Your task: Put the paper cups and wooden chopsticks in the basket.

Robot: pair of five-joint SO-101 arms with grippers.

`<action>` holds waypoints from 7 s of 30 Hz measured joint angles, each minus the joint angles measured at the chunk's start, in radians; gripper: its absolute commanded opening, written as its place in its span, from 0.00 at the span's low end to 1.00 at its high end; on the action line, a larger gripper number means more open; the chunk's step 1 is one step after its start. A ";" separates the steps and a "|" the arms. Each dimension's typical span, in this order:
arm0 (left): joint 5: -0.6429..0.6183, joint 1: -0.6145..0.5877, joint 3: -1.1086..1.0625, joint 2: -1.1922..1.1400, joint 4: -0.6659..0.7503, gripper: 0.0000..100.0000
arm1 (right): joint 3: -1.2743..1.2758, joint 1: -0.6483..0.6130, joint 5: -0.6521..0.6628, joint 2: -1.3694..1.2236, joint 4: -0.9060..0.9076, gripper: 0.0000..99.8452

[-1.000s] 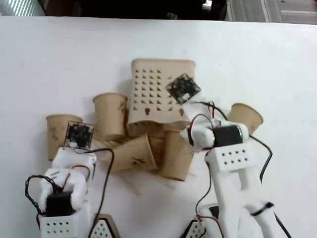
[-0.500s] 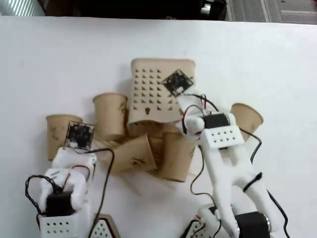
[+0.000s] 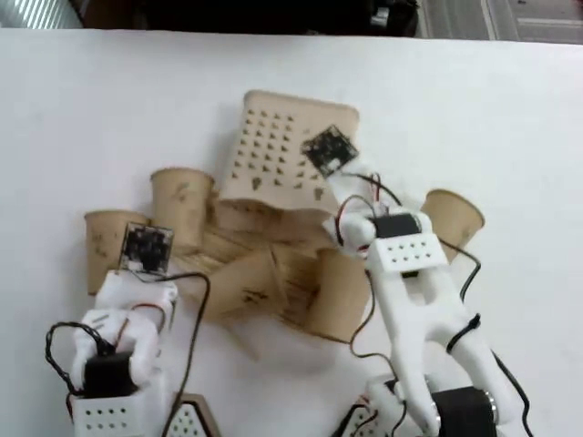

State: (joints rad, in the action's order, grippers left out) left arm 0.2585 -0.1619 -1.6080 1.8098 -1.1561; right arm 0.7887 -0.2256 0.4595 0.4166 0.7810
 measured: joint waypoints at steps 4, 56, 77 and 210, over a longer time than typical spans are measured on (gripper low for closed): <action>0.000 0.000 0.000 0.000 0.000 0.02 | 0.000 0.002 -0.055 0.114 0.000 0.02; 0.000 0.000 0.000 0.000 0.000 0.02 | -0.914 0.120 -0.465 -0.242 0.508 0.02; 0.000 0.000 0.000 0.000 0.000 0.02 | -0.913 0.229 -0.440 -0.338 0.497 0.14; 0.008 0.000 -0.026 0.000 0.015 0.02 | -0.663 0.370 0.253 0.345 0.914 0.02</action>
State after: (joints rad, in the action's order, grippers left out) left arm 0.2662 -0.1619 -1.6341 1.8098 -1.1408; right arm 0.1258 0.1442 0.7127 0.7618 1.6955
